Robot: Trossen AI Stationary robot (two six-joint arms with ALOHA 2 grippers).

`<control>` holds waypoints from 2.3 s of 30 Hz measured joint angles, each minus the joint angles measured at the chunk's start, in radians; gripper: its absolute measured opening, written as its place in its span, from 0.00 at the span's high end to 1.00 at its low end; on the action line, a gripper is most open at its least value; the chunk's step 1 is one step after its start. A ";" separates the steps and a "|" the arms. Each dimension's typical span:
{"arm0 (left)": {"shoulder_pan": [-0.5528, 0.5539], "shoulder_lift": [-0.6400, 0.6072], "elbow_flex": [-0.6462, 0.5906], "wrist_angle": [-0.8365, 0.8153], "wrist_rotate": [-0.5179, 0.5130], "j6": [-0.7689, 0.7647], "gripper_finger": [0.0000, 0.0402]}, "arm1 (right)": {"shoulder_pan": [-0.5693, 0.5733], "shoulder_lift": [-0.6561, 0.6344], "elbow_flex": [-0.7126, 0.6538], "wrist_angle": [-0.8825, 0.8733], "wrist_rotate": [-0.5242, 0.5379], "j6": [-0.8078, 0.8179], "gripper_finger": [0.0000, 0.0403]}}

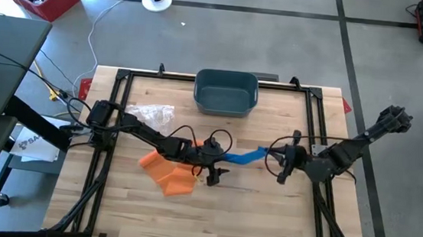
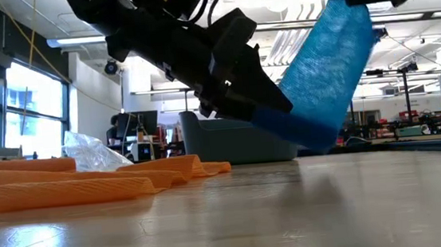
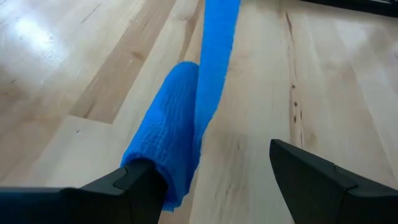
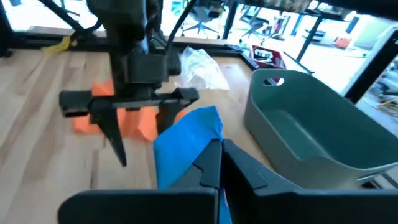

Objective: Roll bandage
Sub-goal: Roll the blue bandage

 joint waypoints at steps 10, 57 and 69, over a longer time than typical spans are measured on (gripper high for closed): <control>-0.002 0.001 0.000 0.014 -0.014 0.000 0.34 | 0.000 0.002 0.020 0.008 -0.035 -0.044 1.00; 0.024 0.002 0.000 0.044 -0.221 -0.095 0.34 | 0.114 0.339 0.020 0.156 -0.912 0.081 1.00; -0.038 0.002 0.000 0.066 -0.235 -0.123 0.34 | 0.166 0.272 0.019 -0.171 -0.753 0.372 1.00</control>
